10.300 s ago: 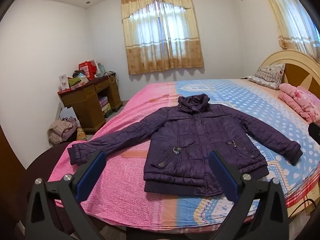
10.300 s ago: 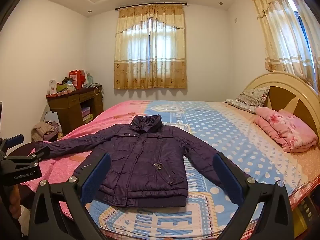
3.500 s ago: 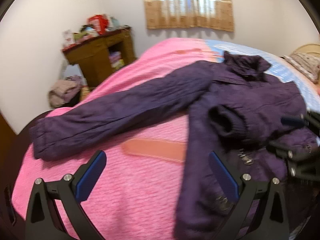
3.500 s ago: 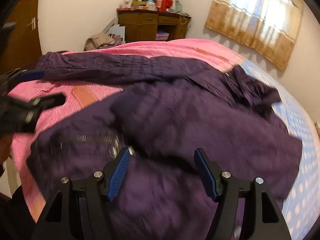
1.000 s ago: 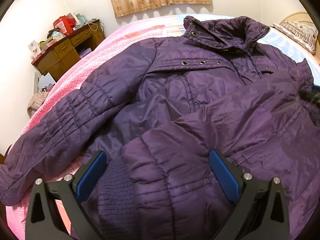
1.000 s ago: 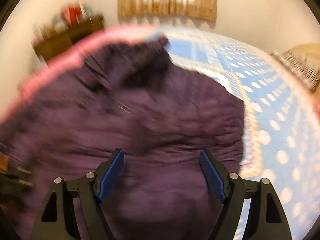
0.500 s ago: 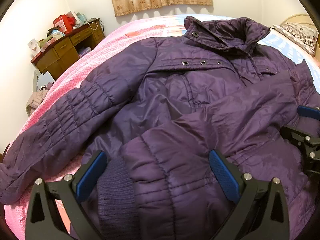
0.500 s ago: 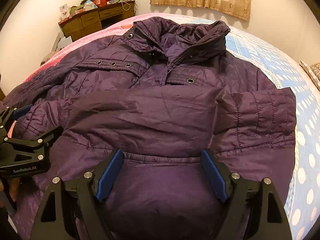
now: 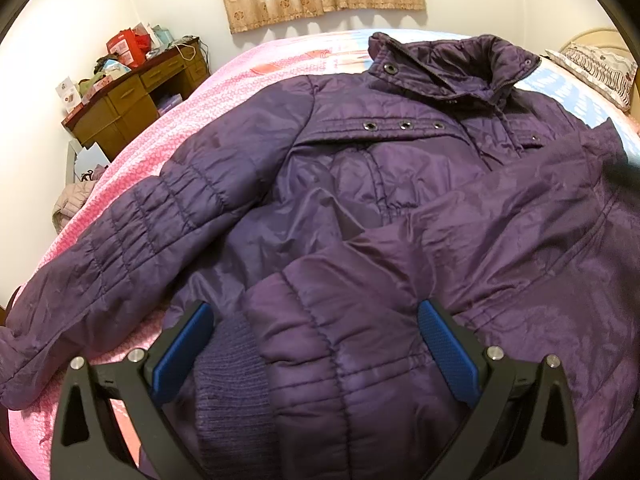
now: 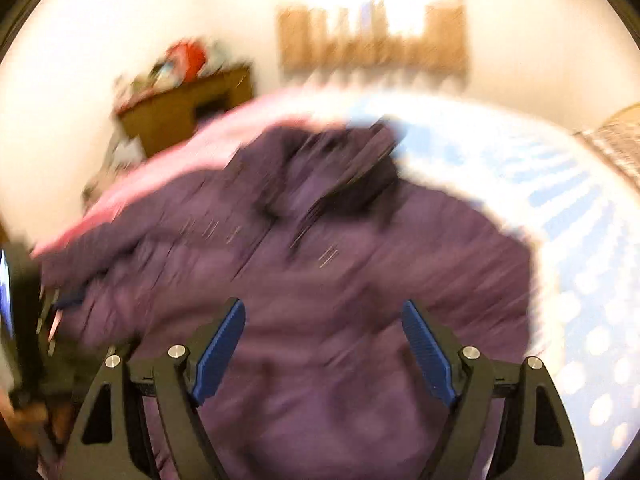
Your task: Fold large clothes
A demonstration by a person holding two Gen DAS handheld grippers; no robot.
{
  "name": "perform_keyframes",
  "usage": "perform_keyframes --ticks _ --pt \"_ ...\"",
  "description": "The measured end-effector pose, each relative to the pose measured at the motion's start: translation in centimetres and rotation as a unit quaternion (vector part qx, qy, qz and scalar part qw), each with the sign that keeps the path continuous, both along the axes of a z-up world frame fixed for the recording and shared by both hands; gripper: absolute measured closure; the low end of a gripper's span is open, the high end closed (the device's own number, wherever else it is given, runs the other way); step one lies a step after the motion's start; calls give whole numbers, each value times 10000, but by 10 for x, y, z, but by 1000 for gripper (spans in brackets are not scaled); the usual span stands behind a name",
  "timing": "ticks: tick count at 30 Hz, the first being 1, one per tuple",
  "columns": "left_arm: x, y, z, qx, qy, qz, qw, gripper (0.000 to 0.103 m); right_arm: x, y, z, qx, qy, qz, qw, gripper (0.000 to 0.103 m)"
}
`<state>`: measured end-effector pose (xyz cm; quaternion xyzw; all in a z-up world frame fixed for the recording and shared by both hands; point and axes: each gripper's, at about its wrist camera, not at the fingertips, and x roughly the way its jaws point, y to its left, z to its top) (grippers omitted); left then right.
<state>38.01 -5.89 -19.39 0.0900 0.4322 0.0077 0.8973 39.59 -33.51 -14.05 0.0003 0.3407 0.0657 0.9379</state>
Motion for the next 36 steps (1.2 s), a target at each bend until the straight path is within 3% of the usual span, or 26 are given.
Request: perform_keyframes --ticks 2,5,7,14,30,33,36 --pt "0 0 0 4 1 0 10000 0 18 -20 -1 -306 -3 -545 9980 22" --pt "0 0 0 11 4 0 10000 0 48 -47 -28 -416 515 -990 9929 22" --pt "0 0 0 19 -2 -7 10000 0 59 -57 -48 -180 901 -964 9911 20" --pt "-1 -1 0 63 -20 -8 10000 0 64 -44 -58 -457 962 -856 9906 7" --pt "-1 -2 0 75 -19 -13 10000 0 74 -35 -64 -716 1070 -862 9879 3" --pt "-1 6 7 -127 93 -37 9999 0 60 -41 -41 -386 1266 -910 9870 3" --pt "-24 31 38 -408 -145 64 9990 2 18 -42 -1 473 750 -805 9928 3"
